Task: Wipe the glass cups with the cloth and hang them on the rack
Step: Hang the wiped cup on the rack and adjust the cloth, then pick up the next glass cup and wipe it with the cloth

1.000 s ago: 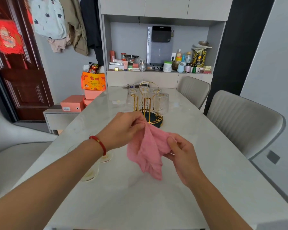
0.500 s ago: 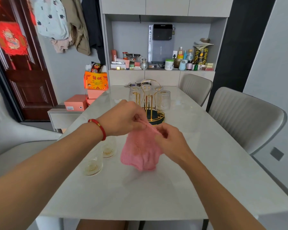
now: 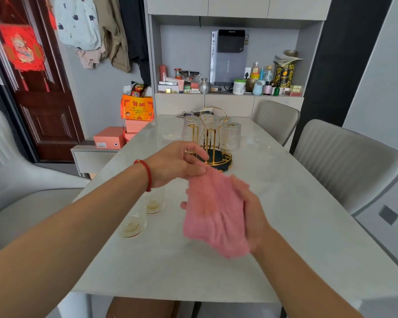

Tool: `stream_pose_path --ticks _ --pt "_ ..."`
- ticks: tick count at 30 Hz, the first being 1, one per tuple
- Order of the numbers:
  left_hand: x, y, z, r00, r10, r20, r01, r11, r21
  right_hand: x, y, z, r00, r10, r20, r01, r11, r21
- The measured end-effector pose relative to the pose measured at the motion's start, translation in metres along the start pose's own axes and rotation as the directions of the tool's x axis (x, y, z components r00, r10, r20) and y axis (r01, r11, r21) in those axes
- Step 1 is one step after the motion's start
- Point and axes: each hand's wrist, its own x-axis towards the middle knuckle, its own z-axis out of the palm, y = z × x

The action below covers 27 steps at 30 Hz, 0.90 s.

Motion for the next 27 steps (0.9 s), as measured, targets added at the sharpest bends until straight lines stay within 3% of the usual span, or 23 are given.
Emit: stream_pose_path --ticks 3,5,8,10,12,16,19,21,24,27 --pt "-0.003 -0.017 -0.011 0.985 -0.019 -0.173 0.057 0.975 0.216 0.005 0.015 -0.003 0.993 0.08 -0.086 -0.077 0.996 0.038" --pt "-0.012 -0.028 -0.031 0.962 0.021 -0.274 0.11 0.884 0.454 0.013 0.012 -0.007 0.975 0.058 -0.214 -0.05 0.998 0.042" --pt "-0.024 -0.042 -0.053 0.969 -0.094 -0.227 0.236 0.619 0.749 0.026 0.004 -0.014 0.92 -0.073 -0.384 0.059 0.997 -0.05" --pt "-0.024 -0.049 -0.054 0.958 -0.229 -0.172 0.275 0.57 0.774 0.031 0.0 -0.013 0.911 -0.096 -0.401 0.077 0.995 -0.062" --pt "-0.017 -0.054 -0.054 0.947 -0.281 -0.156 0.297 0.582 0.757 0.034 -0.003 -0.013 0.907 -0.104 -0.409 0.081 0.994 -0.073" --pt "-0.005 -0.05 -0.057 0.94 -0.244 -0.238 0.338 0.572 0.747 0.034 -0.008 -0.027 0.893 -0.139 -0.429 0.106 0.989 -0.1" --pt "0.001 -0.028 -0.048 0.956 -0.12 -0.268 0.273 0.7 0.66 0.031 -0.018 -0.032 0.89 -0.22 -0.399 0.163 0.972 -0.171" --pt "0.006 -0.008 -0.031 0.976 -0.058 -0.211 0.169 0.812 0.558 0.033 -0.022 -0.031 0.892 -0.268 -0.364 0.192 0.954 -0.232" --pt "0.021 0.001 0.007 0.989 -0.105 -0.102 0.132 0.943 0.305 0.043 -0.022 -0.031 0.898 -0.331 -0.291 0.236 0.919 -0.317" --pt "0.035 -0.012 0.04 0.96 -0.133 -0.246 0.14 0.99 0.014 0.047 -0.019 -0.039 0.908 -0.346 -0.234 0.274 0.916 -0.291"
